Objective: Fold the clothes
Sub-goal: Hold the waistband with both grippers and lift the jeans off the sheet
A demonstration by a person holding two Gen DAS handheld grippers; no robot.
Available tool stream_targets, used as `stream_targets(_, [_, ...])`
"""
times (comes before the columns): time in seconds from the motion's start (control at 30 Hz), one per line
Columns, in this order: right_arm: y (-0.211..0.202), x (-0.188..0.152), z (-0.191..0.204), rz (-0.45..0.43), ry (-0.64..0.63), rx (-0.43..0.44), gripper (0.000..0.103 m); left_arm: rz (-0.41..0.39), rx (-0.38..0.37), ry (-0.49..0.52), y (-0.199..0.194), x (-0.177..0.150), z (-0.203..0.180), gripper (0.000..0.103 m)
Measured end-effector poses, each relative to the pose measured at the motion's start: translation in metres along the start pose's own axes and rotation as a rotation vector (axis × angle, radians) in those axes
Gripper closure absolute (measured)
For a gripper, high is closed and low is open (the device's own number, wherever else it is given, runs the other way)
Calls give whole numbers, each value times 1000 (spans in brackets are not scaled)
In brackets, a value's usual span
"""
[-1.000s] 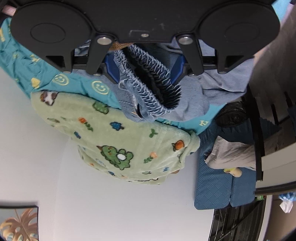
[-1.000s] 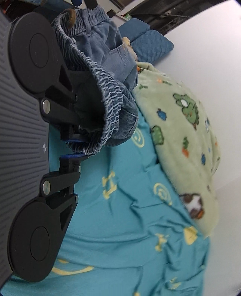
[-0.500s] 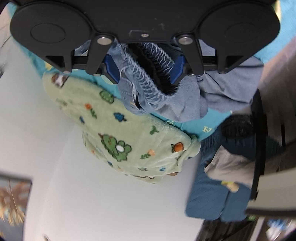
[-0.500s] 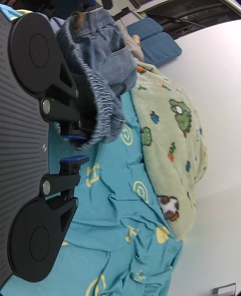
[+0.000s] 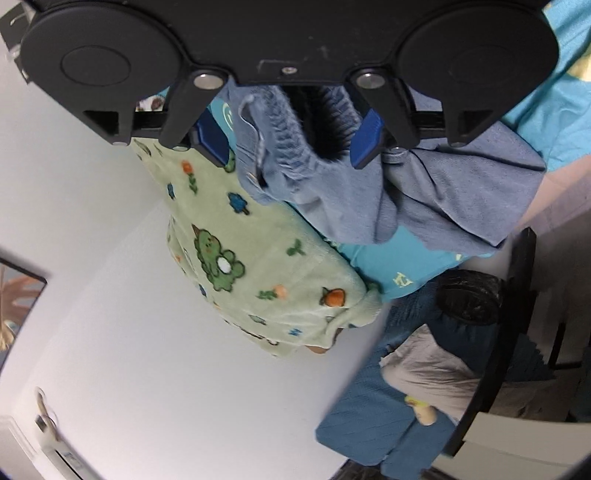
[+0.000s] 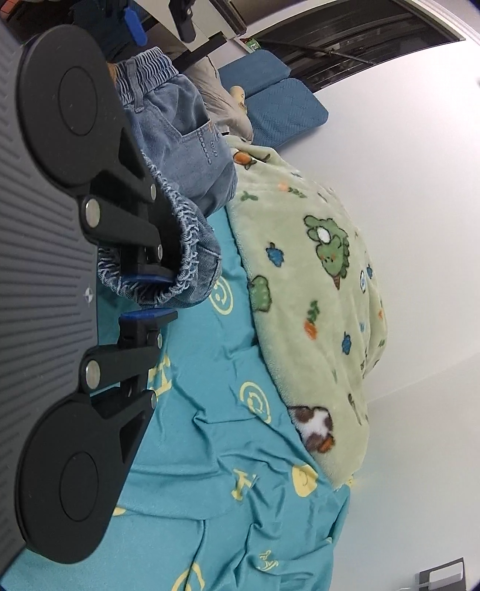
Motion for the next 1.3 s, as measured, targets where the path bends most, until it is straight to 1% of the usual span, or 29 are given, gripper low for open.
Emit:
stream_targets(0.13, [6, -1, -2, 15, 13, -13, 85, 43, -22, -36, 10, -2, 9, 33])
stream_targets(0.23, [12, -3, -10, 48, 93, 27, 85, 69, -46, -33, 16, -5, 8, 33])
stream_targets(0.3, [12, -3, -10, 48, 109, 44, 85, 71, -43, -33, 19, -4, 9, 33])
stream_targets(0.4, [12, -4, -5, 45, 95, 53, 84, 70, -39, -38, 24, -2, 11, 33])
stream_targets(0.47, [12, -4, -1, 46, 70, 48, 83, 76, -12, -20, 27, -3, 12, 34])
stream_targets(0.53, [12, -3, 5, 54, 19, 18, 83, 82, 18, 0, 31, -4, 13, 35])
stream_targets(0.73, [9, 4, 20, 47, -138, -58, 82, 64, 28, -4, 37, -2, 19, 35])
stream_targets(0.87, [20, 6, 22, 78, -206, -73, 79, 51, 33, -8, 41, 0, 23, 36])
stream_targets(0.97, [22, 11, 26, 106, -244, -62, 83, 45, 46, 2, 39, -1, 21, 36])
stream_targets(1.0, [22, 13, 28, 117, -251, -60, 85, 43, 51, 6, 39, -1, 21, 36])
stream_targets(1.03, [21, 16, 29, 131, -249, -58, 89, 41, 56, 10, 38, -2, 20, 36])
stream_targets(1.07, [20, 18, 31, 142, -249, -55, 91, 39, 61, 14, 38, -2, 19, 36])
stream_targets(1.2, [25, 20, 35, 178, -270, -55, 94, 31, 80, 29, 35, -4, 17, 36])
stream_targets(1.3, [29, 22, 29, 202, -245, -50, 94, 25, 95, 41, 34, -5, 15, 36])
Point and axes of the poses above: each gripper's, at about its wrist camera, not at the fingertips, and y roughly the way its jaws point, z to its left, x to its top, the point moved 5 cm from there along y, roughly the way its jaws point, and after that the axes turned 13 degrees about z, right-handed, at the moved point
